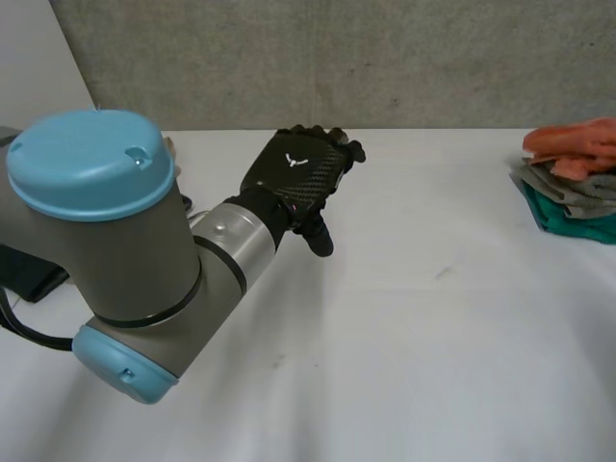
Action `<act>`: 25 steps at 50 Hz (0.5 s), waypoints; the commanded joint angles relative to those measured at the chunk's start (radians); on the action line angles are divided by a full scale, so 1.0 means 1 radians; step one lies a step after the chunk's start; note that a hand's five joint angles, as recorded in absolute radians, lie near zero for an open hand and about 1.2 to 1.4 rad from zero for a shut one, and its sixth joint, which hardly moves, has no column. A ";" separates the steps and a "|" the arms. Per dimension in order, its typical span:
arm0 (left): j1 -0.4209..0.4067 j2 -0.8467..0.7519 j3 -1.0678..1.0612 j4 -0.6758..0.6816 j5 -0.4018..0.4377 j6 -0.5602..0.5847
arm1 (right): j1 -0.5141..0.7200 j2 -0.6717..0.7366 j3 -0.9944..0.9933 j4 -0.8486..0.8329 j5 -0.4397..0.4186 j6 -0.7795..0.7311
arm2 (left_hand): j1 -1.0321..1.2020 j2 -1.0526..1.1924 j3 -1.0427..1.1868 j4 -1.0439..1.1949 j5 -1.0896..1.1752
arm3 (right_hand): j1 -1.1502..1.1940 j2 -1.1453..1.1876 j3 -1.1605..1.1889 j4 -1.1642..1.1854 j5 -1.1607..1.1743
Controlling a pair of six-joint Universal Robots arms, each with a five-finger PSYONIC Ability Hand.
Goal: Fold the laundry.
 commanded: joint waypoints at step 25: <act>-0.039 0.037 -0.022 0.000 0.000 0.004 | -0.145 -0.438 0.476 0.130 -0.123 -0.076 | -0.062 0.005 -0.038 0.011 0.018 | -0.686 -0.850 -0.870 -0.922 -0.821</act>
